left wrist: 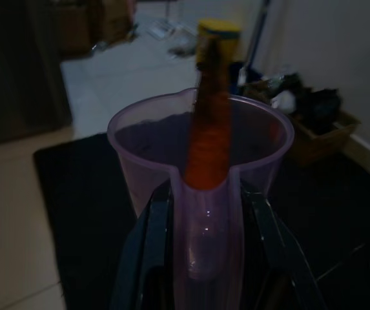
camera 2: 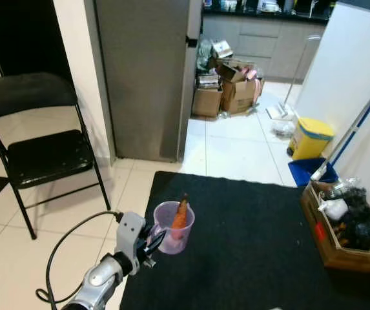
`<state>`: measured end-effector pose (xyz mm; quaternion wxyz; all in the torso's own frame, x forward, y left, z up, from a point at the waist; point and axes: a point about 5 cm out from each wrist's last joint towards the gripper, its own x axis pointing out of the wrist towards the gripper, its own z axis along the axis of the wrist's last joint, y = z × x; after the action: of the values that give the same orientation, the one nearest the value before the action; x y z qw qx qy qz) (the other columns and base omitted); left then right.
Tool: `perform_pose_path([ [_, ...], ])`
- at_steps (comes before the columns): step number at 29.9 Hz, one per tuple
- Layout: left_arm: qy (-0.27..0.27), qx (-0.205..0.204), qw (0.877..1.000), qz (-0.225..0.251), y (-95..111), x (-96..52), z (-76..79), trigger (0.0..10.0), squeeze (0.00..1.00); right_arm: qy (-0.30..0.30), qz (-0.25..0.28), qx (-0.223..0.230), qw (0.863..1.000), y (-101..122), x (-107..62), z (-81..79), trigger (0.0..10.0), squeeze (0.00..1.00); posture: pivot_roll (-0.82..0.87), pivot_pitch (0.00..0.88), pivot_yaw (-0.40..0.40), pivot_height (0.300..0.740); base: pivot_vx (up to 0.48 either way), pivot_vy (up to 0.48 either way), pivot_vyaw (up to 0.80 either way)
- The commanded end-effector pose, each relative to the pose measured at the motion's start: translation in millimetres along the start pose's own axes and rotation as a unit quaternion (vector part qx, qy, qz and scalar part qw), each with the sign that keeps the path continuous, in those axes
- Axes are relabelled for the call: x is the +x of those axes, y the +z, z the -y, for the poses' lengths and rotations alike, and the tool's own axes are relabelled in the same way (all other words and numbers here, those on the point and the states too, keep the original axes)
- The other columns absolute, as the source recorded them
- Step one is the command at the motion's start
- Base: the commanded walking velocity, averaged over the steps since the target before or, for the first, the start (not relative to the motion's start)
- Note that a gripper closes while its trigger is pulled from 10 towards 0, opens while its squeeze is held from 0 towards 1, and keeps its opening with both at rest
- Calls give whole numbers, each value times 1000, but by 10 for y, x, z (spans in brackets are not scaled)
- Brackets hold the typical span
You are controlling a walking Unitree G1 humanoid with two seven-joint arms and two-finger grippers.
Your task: Restocking fridge
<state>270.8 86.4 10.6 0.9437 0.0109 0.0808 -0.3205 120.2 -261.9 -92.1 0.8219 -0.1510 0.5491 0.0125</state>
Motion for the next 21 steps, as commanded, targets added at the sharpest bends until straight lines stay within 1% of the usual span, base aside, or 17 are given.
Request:
perform_pose_path([
  [1, -2, 4, 1000, -1, 4, -1, -10, 10000, 0, 5, 4, -2, 1000, 17, 6, -36, 10000, 0, -8, 0, -34, 740, 349, 0, 0],
  [15, -2, 3, 1000, -2, 4, 4, -5, 10000, 0, 5, 3, -7, 1000, 22, 6, -30, 10000, 0, -8, 0, -34, 740, 348, 0, 0],
  [21, -3, 4, 1000, -2, 2, 4, -1, 10000, 0, 7, 2, -5, 1000, 19, 6, -30, 10000, 0, -8, 0, -34, 740, 348, 0, -775],
])
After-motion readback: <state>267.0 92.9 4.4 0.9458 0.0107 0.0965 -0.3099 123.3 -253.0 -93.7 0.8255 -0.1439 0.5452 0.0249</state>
